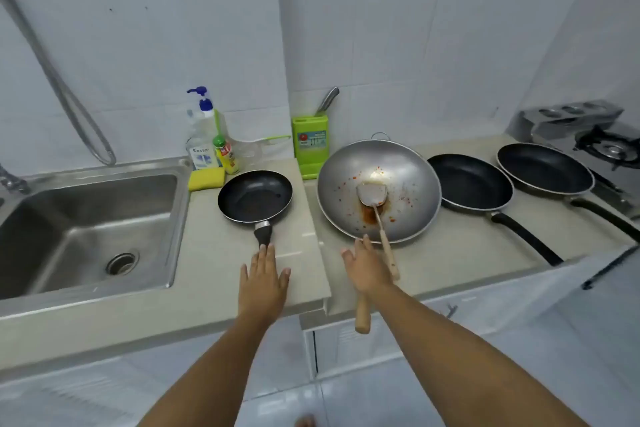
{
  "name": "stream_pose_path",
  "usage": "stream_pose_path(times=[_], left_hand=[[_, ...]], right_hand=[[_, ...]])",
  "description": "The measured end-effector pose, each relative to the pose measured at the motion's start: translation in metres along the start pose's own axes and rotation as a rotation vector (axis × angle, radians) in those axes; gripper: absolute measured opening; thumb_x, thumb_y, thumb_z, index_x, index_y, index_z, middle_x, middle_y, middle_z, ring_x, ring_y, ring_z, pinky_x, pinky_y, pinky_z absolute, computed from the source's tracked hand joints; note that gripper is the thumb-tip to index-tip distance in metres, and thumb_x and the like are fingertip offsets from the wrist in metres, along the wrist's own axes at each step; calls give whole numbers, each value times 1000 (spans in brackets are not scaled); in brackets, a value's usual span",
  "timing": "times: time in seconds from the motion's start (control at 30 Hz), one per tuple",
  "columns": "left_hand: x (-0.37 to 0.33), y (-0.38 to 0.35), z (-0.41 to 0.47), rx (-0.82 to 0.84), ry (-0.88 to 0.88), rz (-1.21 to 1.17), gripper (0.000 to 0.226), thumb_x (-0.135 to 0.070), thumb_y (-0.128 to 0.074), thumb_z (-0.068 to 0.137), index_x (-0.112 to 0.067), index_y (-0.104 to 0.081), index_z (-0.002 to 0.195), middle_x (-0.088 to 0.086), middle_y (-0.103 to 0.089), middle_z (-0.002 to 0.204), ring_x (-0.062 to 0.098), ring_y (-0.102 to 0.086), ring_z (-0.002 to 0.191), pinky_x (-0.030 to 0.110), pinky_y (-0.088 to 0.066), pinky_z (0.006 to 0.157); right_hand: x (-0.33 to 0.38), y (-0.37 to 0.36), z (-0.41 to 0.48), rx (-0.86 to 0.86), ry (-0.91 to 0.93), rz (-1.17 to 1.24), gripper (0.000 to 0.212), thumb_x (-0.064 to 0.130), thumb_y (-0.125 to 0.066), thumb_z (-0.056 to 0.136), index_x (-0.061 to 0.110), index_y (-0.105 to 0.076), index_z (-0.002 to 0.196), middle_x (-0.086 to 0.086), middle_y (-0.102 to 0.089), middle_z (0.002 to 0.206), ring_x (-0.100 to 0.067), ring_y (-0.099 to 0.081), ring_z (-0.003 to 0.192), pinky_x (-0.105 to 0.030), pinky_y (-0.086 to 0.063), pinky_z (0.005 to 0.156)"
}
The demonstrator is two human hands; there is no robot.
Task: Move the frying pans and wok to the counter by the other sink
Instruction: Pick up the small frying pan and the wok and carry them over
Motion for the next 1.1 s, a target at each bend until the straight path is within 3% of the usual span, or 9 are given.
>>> stream_pose_path(times=[0.17, 0.3, 0.4, 0.5, 0.6, 0.7, 0.8, 0.97, 1.1], left_hand=[[11, -8, -10, -36, 30, -236, 62, -36, -36, 105, -8, -20, 157, 11, -17, 165, 27, -31, 145, 40, -25, 118], [18, -14, -6, -11, 105, -517, 62, -34, -42, 104, -13, -18, 158, 7, -32, 160, 30, -41, 139, 43, -37, 111], [18, -20, -5, 45, 101, -618, 63, -34, -44, 103, -20, -15, 157, 0, -53, 137, 29, -57, 119, 38, -46, 92], [20, -25, -3, 54, 119, -655, 65, -37, -44, 102, -26, -13, 158, -13, -50, 124, 15, -57, 103, 29, -42, 80], [26, -34, 3, 76, 250, -856, 62, -33, -50, 101, -27, -19, 155, -10, -60, 108, 13, -60, 83, 26, -47, 68], [31, -43, 9, 108, 403, -1155, 34, -24, -57, 99, -13, -48, 129, 8, -64, 91, 15, -58, 63, 23, -53, 56], [34, -46, 21, 121, 448, -1292, 17, -22, -60, 98, -7, -53, 104, 11, -62, 83, 15, -56, 58, 23, -53, 52], [31, -57, 37, 171, 594, -1506, 17, -23, -63, 97, -8, -54, 92, 5, -55, 68, 11, -53, 46, 21, -49, 44], [31, -70, 39, 217, 731, -1551, 29, -23, -66, 93, -14, -47, 73, -4, -46, 48, 8, -40, 34, 18, -36, 34]], right_hand=[[-44, -31, -10, -37, -225, 167, 63, 46, -35, 101, 10, -28, 152, -5, -22, 162, -34, -30, 140, -44, -33, 110], [-66, -53, -7, -39, -338, 312, 70, 49, -50, 94, 12, -29, 149, -12, -35, 151, -38, -40, 132, -46, -39, 105], [-77, -72, -8, -3, -415, 509, 79, 49, -61, 89, 19, -22, 151, -10, -36, 152, -35, -41, 134, -40, -37, 103], [-89, -80, 1, 14, -505, 570, 85, 45, -64, 89, 9, -19, 152, -17, -42, 149, -37, -46, 131, -38, -39, 101], [-100, -76, 11, -13, -601, 598, 67, 44, -61, 91, 0, -43, 137, -21, -59, 128, -38, -58, 112, -39, -45, 89], [-101, -74, 16, -23, -612, 725, 51, 50, -58, 90, 0, -59, 102, -13, -65, 85, -27, -60, 74, -34, -46, 70], [-100, -77, 18, 1, -622, 796, 47, 52, -59, 88, 6, -56, 83, -8, -57, 68, -22, -53, 61, -34, -46, 66], [-86, -92, 14, 127, -734, 1088, 39, 48, -68, 85, 9, -59, 86, -5, -56, 60, -16, -54, 52, -29, -53, 54], [-78, -85, 20, 138, -733, 1136, 30, 39, -75, 82, 13, -59, 87, 0, -53, 51, -9, -47, 41, -20, -44, 38]])
Point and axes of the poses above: each hand's wrist, its own z-axis towards the middle knuckle, its own y-axis out of the back of the hand, x = y × z, the point moved 10 cm from there along z, towards the middle knuckle
